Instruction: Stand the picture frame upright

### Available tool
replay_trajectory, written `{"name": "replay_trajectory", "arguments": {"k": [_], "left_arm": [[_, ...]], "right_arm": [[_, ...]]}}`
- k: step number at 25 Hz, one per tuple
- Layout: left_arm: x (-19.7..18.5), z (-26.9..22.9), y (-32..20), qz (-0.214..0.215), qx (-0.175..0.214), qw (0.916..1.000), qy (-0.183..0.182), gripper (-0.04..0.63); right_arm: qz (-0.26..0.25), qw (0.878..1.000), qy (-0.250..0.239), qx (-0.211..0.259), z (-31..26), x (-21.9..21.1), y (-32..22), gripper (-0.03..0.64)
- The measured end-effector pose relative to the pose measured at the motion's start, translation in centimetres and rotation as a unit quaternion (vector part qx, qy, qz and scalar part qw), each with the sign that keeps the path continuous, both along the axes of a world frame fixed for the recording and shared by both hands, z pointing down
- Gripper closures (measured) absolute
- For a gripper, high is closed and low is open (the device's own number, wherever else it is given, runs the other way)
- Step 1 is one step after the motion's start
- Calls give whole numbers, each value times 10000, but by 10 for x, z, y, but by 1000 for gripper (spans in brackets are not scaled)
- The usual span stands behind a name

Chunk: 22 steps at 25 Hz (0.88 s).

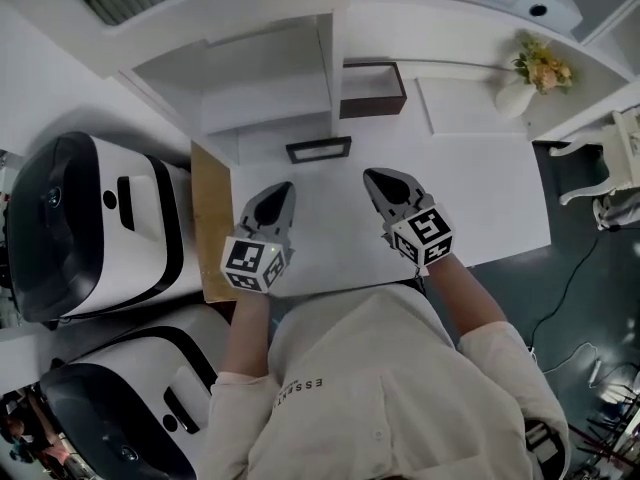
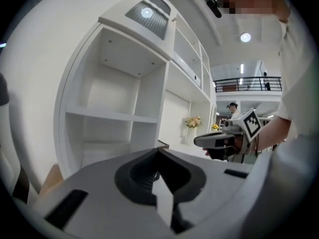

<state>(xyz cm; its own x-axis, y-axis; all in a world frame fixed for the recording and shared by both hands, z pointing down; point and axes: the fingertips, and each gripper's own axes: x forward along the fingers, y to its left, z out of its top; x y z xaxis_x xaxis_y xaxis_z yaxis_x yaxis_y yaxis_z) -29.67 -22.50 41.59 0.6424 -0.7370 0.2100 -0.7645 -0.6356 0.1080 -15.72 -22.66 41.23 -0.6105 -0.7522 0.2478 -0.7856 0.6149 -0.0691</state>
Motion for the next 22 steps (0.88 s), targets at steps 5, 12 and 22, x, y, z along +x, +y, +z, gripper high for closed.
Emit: {"name": "replay_trajectory", "arguments": {"k": [5, 12, 22], "left_arm": [[9, -27, 17, 214, 299, 9993, -35, 595], [16, -45, 32, 444, 457, 9979, -65, 595], [15, -51, 30, 347, 569, 9973, -304, 594]], "right_arm": [[-12, 9993, -246, 291, -24, 4, 17, 601], [-148, 9980, -284, 540, -46, 7, 27, 601], [-310, 9975, -249, 590, -48, 1, 27, 603]]}}
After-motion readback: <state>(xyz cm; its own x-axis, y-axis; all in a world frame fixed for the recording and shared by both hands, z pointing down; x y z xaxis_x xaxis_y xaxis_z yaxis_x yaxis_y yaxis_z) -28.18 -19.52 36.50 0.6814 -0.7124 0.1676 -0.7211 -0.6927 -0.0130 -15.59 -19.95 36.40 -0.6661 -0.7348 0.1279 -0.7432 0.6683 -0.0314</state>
